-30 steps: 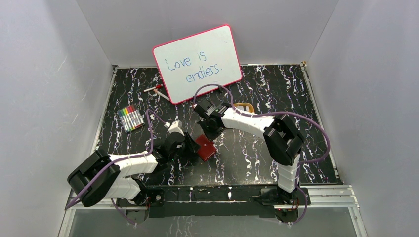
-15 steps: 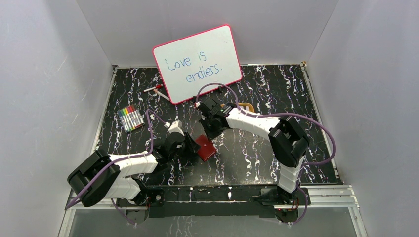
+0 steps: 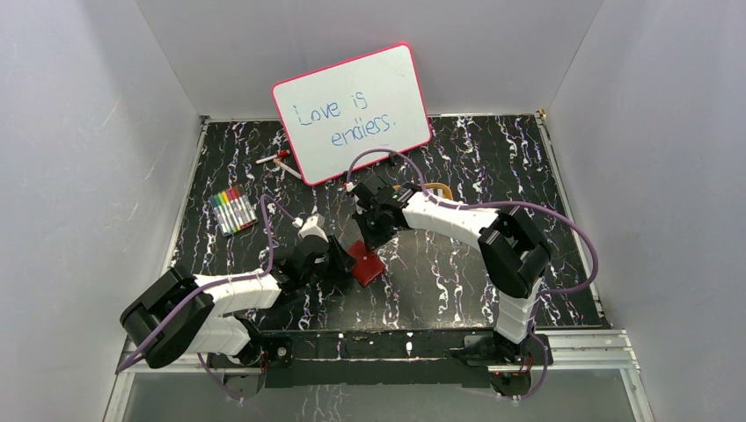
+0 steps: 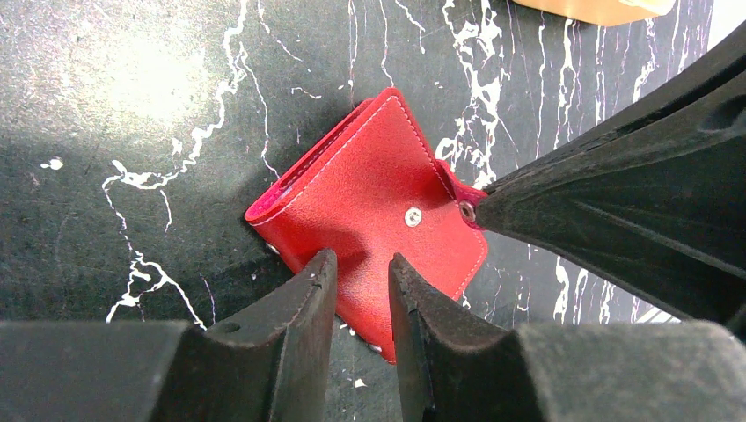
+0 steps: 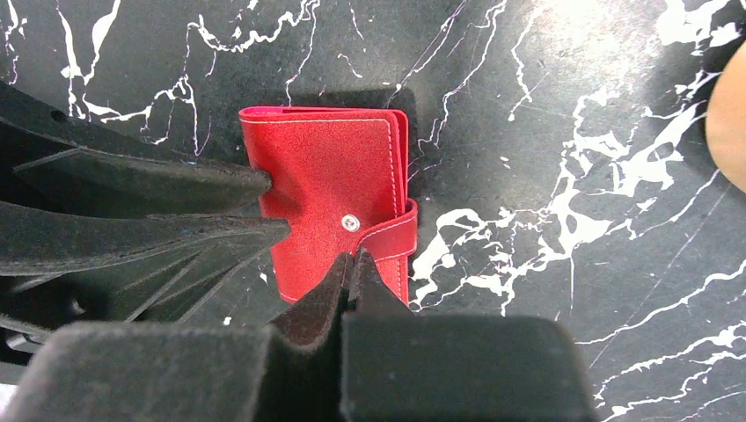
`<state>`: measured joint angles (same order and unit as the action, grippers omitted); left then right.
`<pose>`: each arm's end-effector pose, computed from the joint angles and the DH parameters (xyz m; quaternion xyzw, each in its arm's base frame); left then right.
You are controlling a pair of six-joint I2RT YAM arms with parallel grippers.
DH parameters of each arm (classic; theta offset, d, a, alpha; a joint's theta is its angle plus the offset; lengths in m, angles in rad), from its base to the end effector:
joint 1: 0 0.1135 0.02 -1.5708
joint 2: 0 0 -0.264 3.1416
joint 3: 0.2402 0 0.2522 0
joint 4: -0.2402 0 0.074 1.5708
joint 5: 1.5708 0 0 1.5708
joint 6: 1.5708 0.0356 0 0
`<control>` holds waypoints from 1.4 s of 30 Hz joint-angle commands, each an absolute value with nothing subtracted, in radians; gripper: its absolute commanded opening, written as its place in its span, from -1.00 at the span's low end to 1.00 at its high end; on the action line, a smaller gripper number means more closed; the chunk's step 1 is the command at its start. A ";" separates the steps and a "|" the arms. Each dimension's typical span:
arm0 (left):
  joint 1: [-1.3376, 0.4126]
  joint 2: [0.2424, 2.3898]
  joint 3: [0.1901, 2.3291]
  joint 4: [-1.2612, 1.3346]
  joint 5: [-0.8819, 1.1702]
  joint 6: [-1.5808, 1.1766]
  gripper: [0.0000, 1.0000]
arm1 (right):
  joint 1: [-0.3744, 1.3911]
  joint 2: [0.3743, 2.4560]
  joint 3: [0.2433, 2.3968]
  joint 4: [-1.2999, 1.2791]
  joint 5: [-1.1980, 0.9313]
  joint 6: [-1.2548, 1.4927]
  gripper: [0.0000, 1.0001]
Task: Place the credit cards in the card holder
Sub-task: Close the card holder at the center of the board.
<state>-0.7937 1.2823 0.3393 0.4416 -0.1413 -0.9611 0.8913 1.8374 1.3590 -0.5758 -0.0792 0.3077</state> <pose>0.1670 -0.1627 0.1511 -0.1076 0.8523 -0.3521 0.3716 0.2421 0.3041 0.2135 -0.2876 0.9223 0.1756 0.1891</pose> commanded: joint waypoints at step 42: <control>-0.787 1.301 0.339 0.418 -0.161 -0.948 -0.46 | 0.891 1.900 1.319 -0.495 -0.118 0.286 -1.00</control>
<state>-0.7937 1.2884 0.3393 0.4488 -0.1413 -0.9615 0.8913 1.8774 1.3113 -0.4957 -0.1188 0.2882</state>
